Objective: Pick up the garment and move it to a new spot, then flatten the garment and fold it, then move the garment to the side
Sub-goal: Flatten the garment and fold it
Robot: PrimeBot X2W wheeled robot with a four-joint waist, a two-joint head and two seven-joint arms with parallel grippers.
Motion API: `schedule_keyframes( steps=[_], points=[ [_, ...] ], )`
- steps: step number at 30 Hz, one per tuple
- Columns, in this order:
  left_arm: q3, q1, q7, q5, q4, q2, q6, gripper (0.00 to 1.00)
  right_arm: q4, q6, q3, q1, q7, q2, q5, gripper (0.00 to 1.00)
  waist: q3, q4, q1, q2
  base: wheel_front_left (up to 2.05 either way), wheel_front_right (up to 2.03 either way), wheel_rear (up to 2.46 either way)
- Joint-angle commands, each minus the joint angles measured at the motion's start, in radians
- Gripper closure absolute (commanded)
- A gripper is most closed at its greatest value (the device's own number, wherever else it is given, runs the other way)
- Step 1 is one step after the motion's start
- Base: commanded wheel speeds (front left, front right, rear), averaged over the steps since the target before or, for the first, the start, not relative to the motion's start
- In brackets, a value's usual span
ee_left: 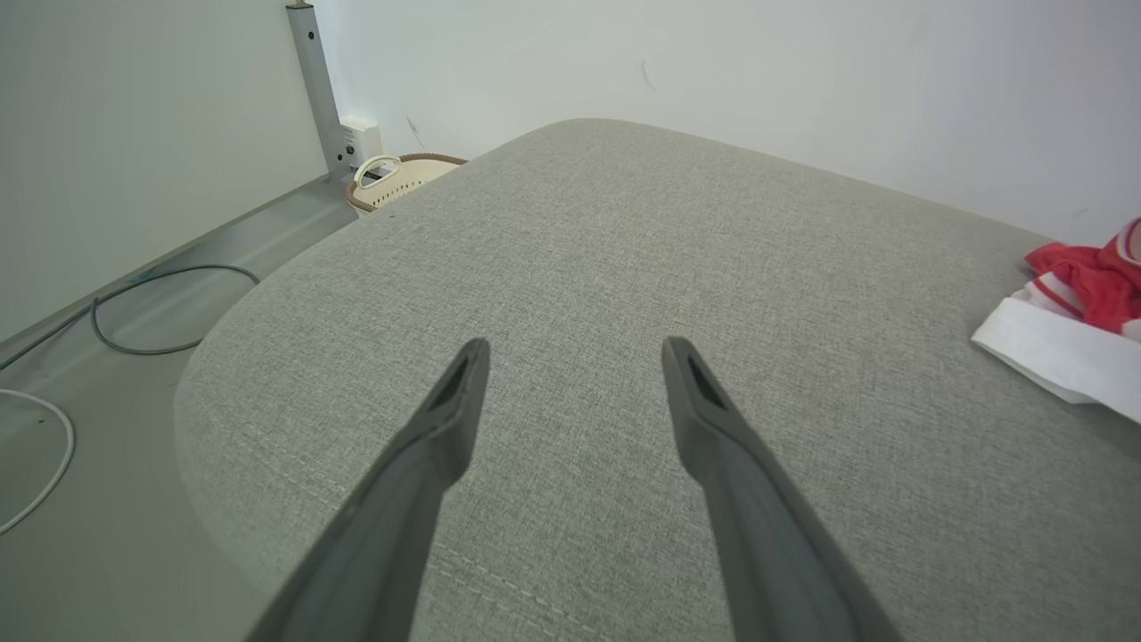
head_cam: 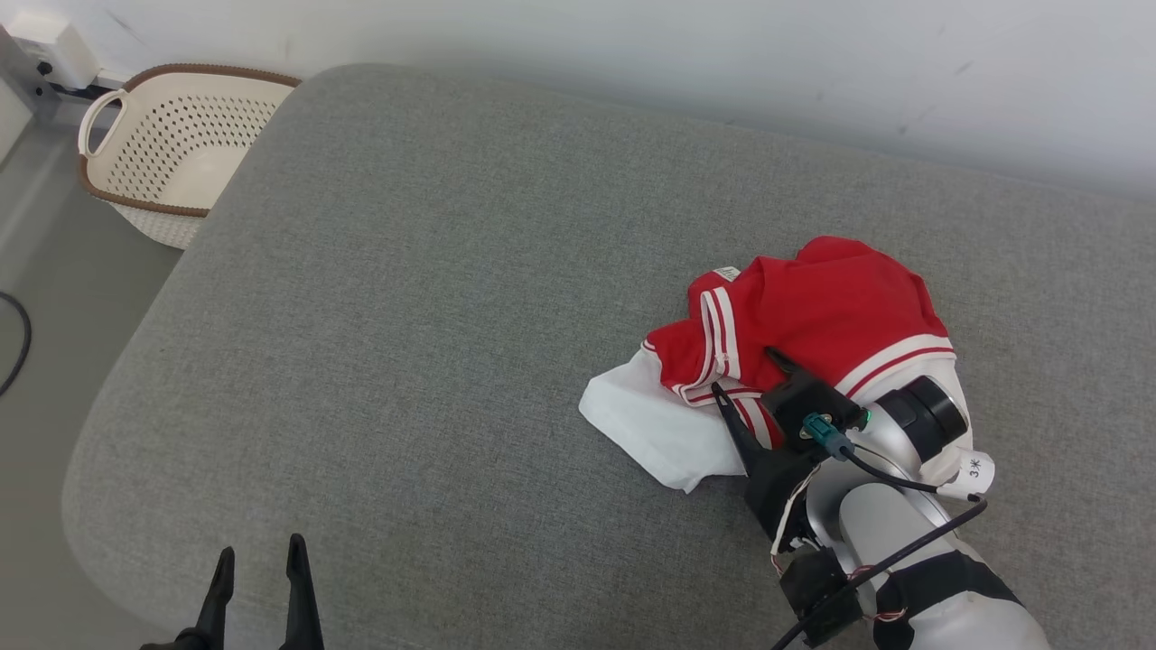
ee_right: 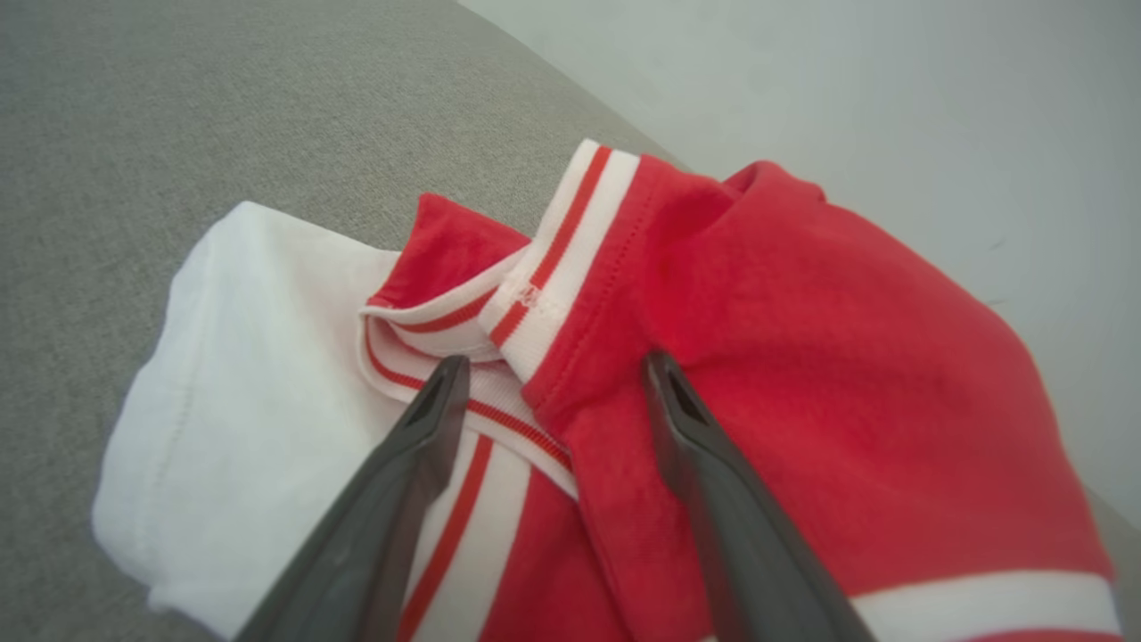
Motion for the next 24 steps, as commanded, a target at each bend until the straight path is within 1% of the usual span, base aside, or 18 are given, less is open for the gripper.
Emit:
schedule_keyframes(
  steps=[1,2,3,4,7,10,14,16,19,22,24],
  points=[
    [-0.002,-0.012,-0.004,-0.008,0.001,0.000,-0.002,0.00,0.007,-0.001,-0.014,-0.007,-0.003,0.007,-0.011,0.20,0.004,0.000,-0.0001,-0.0001,0.00,0.00,0.00],
    [-0.003,-0.011,-0.004,-0.009,0.003,0.000,-0.002,0.00,0.011,-0.001,-0.025,-0.013,-0.002,0.009,-0.024,0.58,0.005,0.000,-0.0001,-0.0001,0.00,0.00,0.00],
    [-0.004,-0.010,-0.004,-0.010,0.004,0.000,-0.002,0.00,0.016,-0.001,-0.040,-0.019,0.000,0.010,-0.033,0.73,0.005,0.000,-0.0001,-0.0001,0.00,0.00,0.00],
    [-0.005,-0.010,-0.004,-0.011,0.004,0.000,-0.002,0.00,0.024,-0.001,-0.055,-0.024,0.007,0.011,-0.042,1.00,0.006,0.000,-0.0001,-0.0001,0.00,0.00,0.00],
    [-0.007,-0.018,-0.004,-0.009,0.006,0.000,-0.003,0.00,0.030,-0.001,-0.100,-0.033,-0.005,0.021,-0.059,1.00,0.007,0.001,-0.0001,-0.0001,0.00,0.00,0.00],
    [-0.006,-0.020,-0.004,-0.010,0.004,0.000,-0.003,0.00,0.016,-0.001,-0.124,-0.049,-0.036,0.032,-0.053,1.00,0.006,0.001,-0.0001,-0.0001,0.00,0.00,0.00],
    [-0.006,-0.006,-0.004,-0.007,0.004,0.000,-0.003,0.00,-0.026,-0.001,-0.120,-0.076,-0.064,0.060,0.014,1.00,0.001,-0.007,-0.0001,-0.0001,0.00,0.00,0.00],
    [-0.007,0.004,-0.004,-0.009,0.010,0.000,-0.005,0.00,-0.059,-0.001,-0.083,-0.102,-0.070,0.074,0.062,1.00,-0.003,-0.012,-0.0001,-0.0001,0.00,0.00,0.00],
    [-0.026,0.014,-0.004,-0.014,0.023,0.000,-0.010,0.00,-0.132,-0.001,0.006,-0.154,-0.071,0.082,0.146,1.00,-0.013,-0.016,-0.0001,-0.0001,0.00,0.00,0.00],
    [-0.055,0.012,-0.004,-0.017,0.032,0.000,-0.014,0.00,-0.231,-0.001,0.095,-0.217,-0.058,0.082,0.269,1.00,-0.026,-0.013,-0.0001,-0.0001,0.00,0.00,0.00],
    [-0.071,0.013,-0.004,-0.019,0.038,0.000,-0.011,0.00,-0.291,-0.001,0.113,-0.272,-0.035,0.081,0.334,1.00,-0.035,-0.008,-0.0001,-0.0001,0.00,0.00,0.00]
  ],
)
